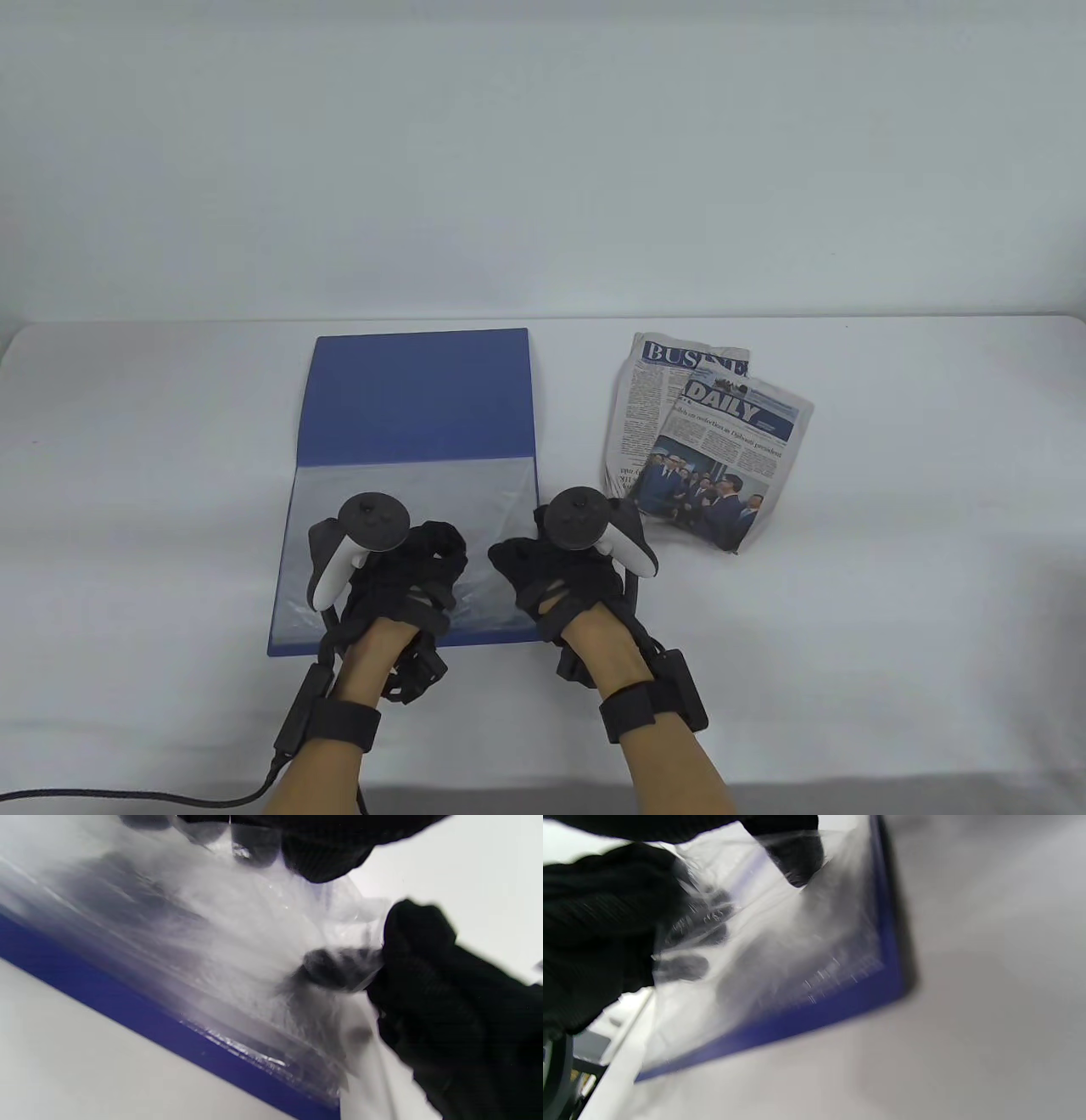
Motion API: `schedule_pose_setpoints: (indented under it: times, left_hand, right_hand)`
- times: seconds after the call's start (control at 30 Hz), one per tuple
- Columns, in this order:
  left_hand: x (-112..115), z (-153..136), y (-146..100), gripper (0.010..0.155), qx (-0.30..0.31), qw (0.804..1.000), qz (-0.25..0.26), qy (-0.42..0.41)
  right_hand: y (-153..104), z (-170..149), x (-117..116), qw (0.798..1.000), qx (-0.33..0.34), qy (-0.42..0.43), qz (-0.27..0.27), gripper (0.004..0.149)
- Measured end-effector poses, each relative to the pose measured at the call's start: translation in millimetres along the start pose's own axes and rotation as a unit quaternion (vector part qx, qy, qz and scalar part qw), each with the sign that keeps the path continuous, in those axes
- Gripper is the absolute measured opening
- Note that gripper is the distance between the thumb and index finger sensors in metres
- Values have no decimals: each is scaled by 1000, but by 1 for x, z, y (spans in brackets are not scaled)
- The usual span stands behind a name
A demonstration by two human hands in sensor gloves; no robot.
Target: Insert newspapers into folder
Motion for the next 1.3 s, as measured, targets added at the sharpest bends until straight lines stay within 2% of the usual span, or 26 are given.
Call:
schedule_pose_setpoints:
  times: [0.13,0.3,0.37,0.47,0.5,0.53,0.6,0.67,0.7,0.73,0.8,0.87,0.9,0.93,1.0,1.1,1.17,1.23,1.3]
  left_hand:
    - [-1,-3,0,42,5,1000,3,-23]
    - [2,2,0,42,8,1000,3,3]
    - [4,2,1,42,6,1000,-2,9]
    - [5,-1,2,41,-1,1000,-10,14]
    - [5,-2,2,41,-2,1000,-10,14]
    - [5,-2,2,41,-2,1000,-10,12]
    - [4,-3,2,41,-2,1000,-9,7]
    - [4,-3,2,42,-2,1000,-8,6]
    - [4,-3,3,42,-2,1000,-7,6]
    - [4,-3,2,42,-2,1000,-6,5]
    - [6,-2,3,42,0,1000,-6,7]
    - [6,-2,3,42,-3,1000,-5,21]
    - [6,-2,3,42,-4,1000,-4,24]
    - [6,-2,3,42,-6,1000,-4,24]
    - [5,-4,3,42,-7,1000,-6,10]
    - [4,-4,3,42,-7,1000,-6,9]
    - [3,-4,3,42,-7,1000,-3,16]
    - [3,-4,3,42,-6,1000,-3,17]
    - [4,-4,4,42,-6,1000,-7,17]
  right_hand:
    - [-2,-9,8,1000,7,7,-11,72]
    - [-3,-13,9,1000,2,-4,-5,73]
    - [-6,-14,16,1000,7,14,-15,74]
    - [-22,-19,47,994,2,56,-93,71]
    - [-33,-23,63,988,-8,74,-138,68]
    - [-43,-30,76,980,-23,85,-179,65]
    - [-63,-51,98,968,-65,82,-228,61]
    - [-69,-74,102,969,-138,50,-198,77]
    - [-77,-103,101,957,-242,11,-157,88]
    - [-80,-112,102,950,-270,3,-158,91]
    - [-107,-152,116,894,-368,32,-253,93]
    - [-129,-175,121,854,-364,112,-354,91]
    - [-134,-184,121,841,-355,146,-382,92]
    - [-133,-196,119,841,-344,171,-382,92]
    - [-125,-209,111,857,-377,154,-315,91]
    - [-117,-204,116,863,-386,99,-310,86]
    - [-109,-202,119,870,-394,80,-286,74]
    - [-110,-203,123,868,-394,72,-294,59]
    - [-113,-206,125,867,-386,88,-303,52]
Point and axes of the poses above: the tracker on the back of each hand, its own z axis roughly to the thumb side, its own y axis roughly from the wrist to the fingertips, x = y × z, the point moved 4 cm from there along y, roughly from the wrist to the fingertips, and after that the axes turned 7 degrees about -x, right-handed, at the moved point
